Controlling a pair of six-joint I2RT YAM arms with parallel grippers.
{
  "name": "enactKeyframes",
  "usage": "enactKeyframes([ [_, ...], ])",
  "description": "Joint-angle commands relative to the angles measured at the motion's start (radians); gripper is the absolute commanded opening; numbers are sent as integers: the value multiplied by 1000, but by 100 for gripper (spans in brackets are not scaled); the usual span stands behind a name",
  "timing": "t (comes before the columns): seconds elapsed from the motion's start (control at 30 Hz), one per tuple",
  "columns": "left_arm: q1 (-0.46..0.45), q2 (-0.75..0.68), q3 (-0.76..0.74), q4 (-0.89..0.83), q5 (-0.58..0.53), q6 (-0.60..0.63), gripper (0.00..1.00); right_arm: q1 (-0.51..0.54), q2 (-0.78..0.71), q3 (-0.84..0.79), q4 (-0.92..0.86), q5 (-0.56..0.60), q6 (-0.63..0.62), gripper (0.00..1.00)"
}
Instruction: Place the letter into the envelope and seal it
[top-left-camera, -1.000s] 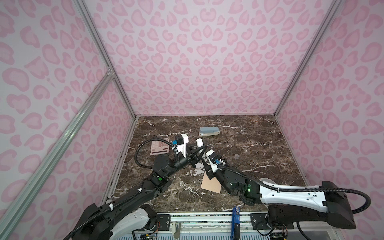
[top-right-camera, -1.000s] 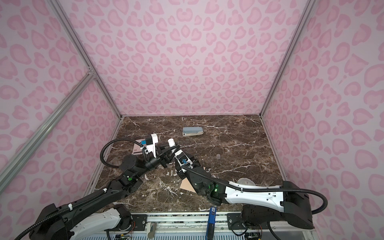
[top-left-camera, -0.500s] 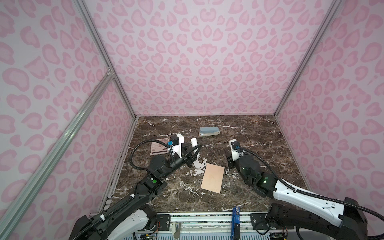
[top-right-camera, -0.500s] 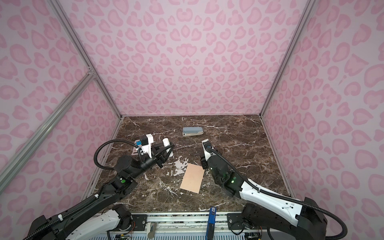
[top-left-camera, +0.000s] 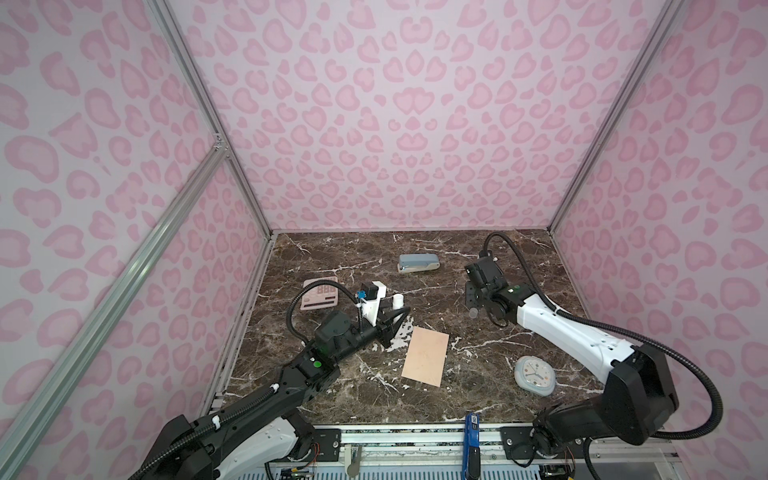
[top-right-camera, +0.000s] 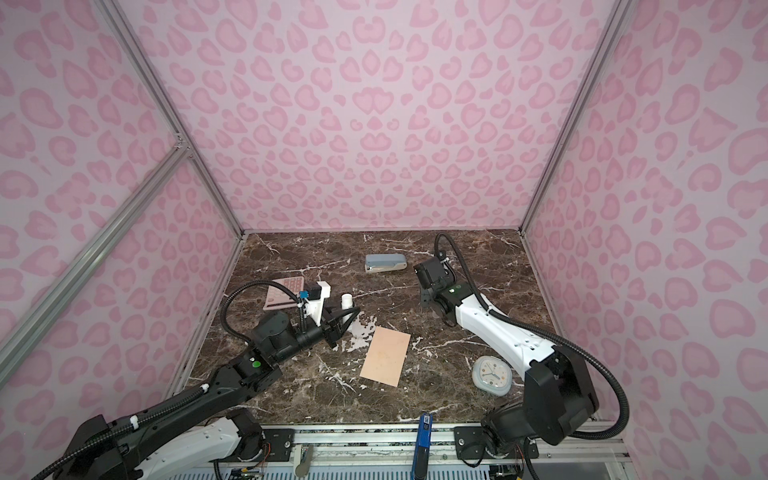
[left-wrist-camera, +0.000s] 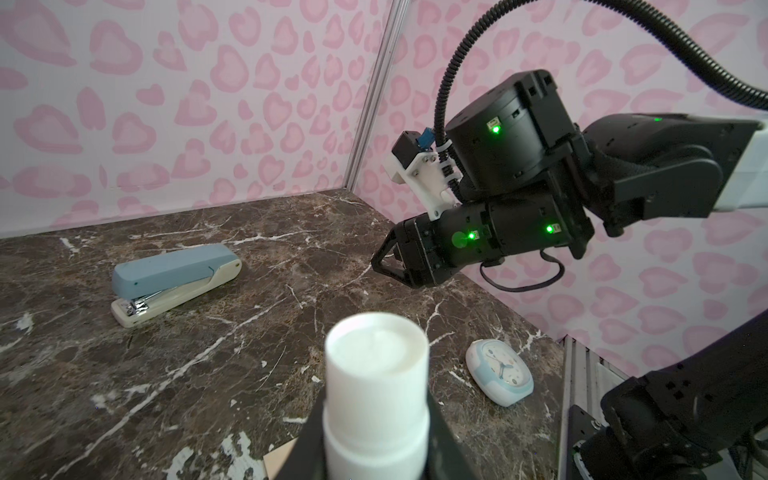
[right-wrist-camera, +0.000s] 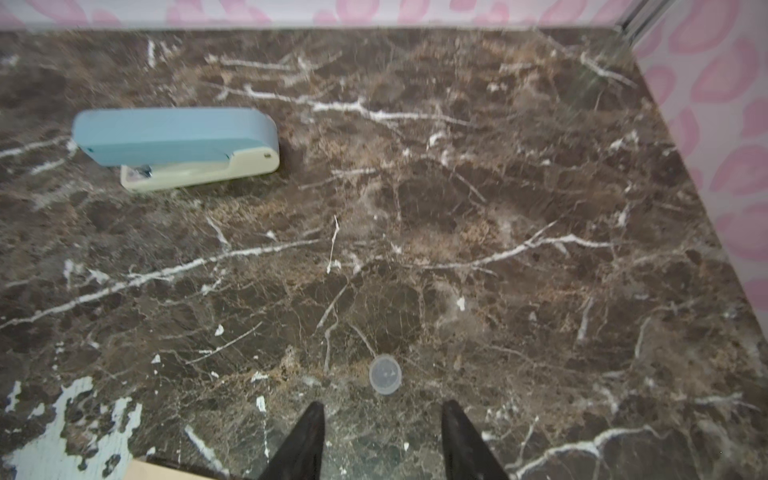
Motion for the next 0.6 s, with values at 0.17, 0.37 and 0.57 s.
enactKeyframes([
  [0.17,-24,99,4,34,-70,70,4,-79,120,75,-163,-133,66,49],
  [0.37,-41,166,-42,195,-64,105,4,-114,181,106,-189,-170,61,48],
  [0.57,-52,234,-27,238,-48,126,4,-129,212,120,-198,-191,65,48],
])
